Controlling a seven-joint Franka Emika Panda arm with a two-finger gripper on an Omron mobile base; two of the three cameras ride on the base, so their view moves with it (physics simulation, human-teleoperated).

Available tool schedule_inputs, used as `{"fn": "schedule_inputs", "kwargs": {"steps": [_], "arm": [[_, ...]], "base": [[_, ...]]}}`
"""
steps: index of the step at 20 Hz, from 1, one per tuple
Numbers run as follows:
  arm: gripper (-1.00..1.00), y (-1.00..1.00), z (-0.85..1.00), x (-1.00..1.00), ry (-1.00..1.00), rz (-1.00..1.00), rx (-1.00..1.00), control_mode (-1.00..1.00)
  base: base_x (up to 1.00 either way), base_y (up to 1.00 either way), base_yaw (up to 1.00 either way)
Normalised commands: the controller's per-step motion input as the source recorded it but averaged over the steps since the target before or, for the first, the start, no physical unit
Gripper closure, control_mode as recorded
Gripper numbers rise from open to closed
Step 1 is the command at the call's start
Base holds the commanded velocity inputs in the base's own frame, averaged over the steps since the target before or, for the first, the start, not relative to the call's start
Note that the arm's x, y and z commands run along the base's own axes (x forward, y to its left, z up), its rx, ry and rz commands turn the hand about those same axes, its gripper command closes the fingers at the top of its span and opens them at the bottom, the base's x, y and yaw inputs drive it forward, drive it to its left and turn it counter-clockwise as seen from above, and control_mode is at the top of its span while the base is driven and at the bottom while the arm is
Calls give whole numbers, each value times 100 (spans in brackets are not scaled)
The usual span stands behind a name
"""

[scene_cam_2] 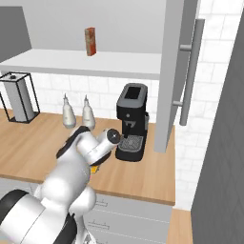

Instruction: Pick the bar and place it on the digital scale for weighing, and close the cabinet.

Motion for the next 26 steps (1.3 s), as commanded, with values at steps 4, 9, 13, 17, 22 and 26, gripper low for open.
{"fn": "schedule_inputs", "kwargs": {"steps": [4,9,13,17,22,26], "arm": [[100,0,-23,33,1,-2,0,-100],[100,2,-20,2,4,0,0,-100],[100,13,-23,-2,1,0,0,-100],[100,21,-19,-12,0,0,0,-100],[100,16,-16,-33,0,0,0,-100],[100,2,-11,13,0,0,0,-100]], "base": [[0,0,0],[0,0,0],[0,0,0],[0,0,0],[0,0,0],[0,0,0]]}}
